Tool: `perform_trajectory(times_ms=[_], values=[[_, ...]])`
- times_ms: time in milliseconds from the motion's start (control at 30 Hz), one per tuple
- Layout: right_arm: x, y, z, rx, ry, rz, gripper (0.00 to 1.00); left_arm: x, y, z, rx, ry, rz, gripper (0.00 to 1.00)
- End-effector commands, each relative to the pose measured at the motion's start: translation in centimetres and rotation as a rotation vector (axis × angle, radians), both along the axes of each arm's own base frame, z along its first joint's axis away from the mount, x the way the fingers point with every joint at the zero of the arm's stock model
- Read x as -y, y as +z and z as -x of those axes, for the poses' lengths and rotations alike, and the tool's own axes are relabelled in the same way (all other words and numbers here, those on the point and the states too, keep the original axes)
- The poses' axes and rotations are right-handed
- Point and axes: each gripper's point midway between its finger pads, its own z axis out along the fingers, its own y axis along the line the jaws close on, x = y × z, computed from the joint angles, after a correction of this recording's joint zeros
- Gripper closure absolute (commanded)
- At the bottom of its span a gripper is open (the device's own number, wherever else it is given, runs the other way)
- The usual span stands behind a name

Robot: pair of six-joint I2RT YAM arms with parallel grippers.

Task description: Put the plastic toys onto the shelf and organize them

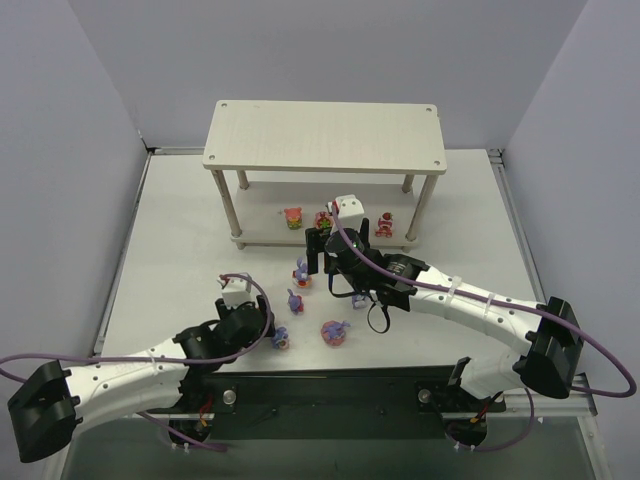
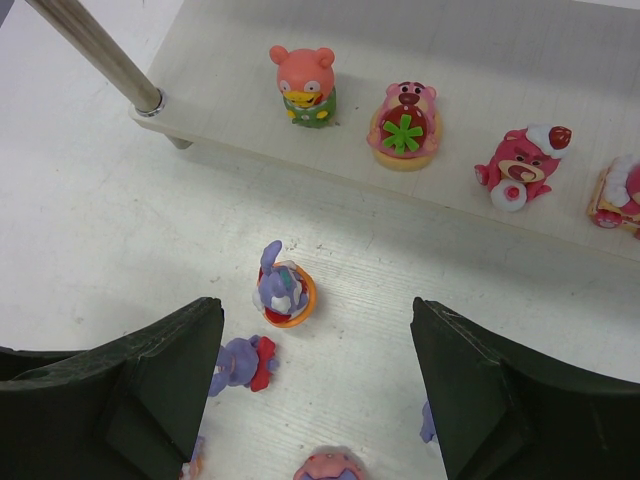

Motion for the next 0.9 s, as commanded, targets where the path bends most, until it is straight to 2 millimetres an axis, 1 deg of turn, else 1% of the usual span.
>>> perform_trajectory(times_ms=[0, 167, 200, 633, 667, 733, 867], values=[[1.0, 1.37, -0.03, 0.023, -0.026, -0.025, 0.23, 0.7, 0.78, -0.43, 0.016, 0.011, 0.036, 0.25], [1.06, 1.49, -0.09, 0.026, -0.028, -0.026, 0.23, 0.71, 0.85, -0.44, 0.019, 0.01, 0.037, 0.26], [1.08, 1.35, -0.07, 0.023, -0.029, -0.024, 0.23, 0.69, 0.8, -0.42, 0.017, 0.011, 0.036, 0.28], [1.25, 1.2, -0.15, 0.023, -0.036, -0.021, 0.23, 0.07, 1.17, -0.66, 0.023, 0.05, 0.023, 0.42], [1.26, 1.21, -0.16, 0.023, -0.038, -0.022, 0.23, -0.06, 1.12, -0.64, 0.023, 0.053, 0.019, 0.45], [1.27, 1.26, -0.15, 0.024, -0.039, -0.024, 0.23, -0.12, 1.29, -0.73, 0.028, 0.057, 0.02, 0.48], [1.34, 1.14, -0.14, 0.023, -0.039, -0.02, 0.23, -0.23, 1.46, -0.77, 0.032, 0.062, 0.019, 0.48]])
